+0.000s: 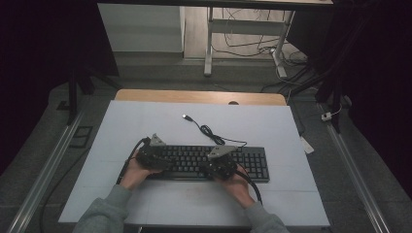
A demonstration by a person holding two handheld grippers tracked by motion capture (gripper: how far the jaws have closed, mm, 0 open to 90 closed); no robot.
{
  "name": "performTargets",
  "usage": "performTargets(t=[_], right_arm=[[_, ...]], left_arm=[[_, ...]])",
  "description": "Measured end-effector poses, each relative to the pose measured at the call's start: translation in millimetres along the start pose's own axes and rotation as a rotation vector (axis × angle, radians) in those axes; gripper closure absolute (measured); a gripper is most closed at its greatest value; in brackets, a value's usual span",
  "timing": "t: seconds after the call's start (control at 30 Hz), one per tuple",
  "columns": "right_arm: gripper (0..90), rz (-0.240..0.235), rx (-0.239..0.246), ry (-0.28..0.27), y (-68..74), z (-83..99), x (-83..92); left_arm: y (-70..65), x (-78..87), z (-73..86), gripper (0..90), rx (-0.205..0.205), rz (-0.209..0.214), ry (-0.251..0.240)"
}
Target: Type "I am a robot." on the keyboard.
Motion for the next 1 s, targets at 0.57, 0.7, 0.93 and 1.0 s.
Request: performTargets(t=[0.57,0.7,0.93,1.0], right_arm=[[64.0,0.019,-0.029,-0.068,-12.3,5.1,28.0],[59.2,0.034,-0.04,-0.081,-16.4,7.6,33.9],[52.5,0.056,-0.062,-0.094,-23.4,15.0,43.8],[51.7,0.066,-0.066,-0.092,-26.0,18.7,47.8]], left_arm=[[-0.4,1.9,-0.9,33.2,0.005,0.002,-0.008],[-0.9,2.8,-1.3,33.1,0.004,0.004,-0.011],[-4.7,6.3,-3.3,32.8,0.006,0.016,-0.029],[-7.0,8.0,-3.9,32.8,0.005,0.025,-0.038]])
Point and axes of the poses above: each handheld gripper's, and its own axes: x roughly backward along the jaws, z roughly out of its underside, y roughly to its left, the point moved 10 cm from there along -x, roughly forward along the jaws, and after that the axes turned 1 degree about y, right-handed, at the moved point
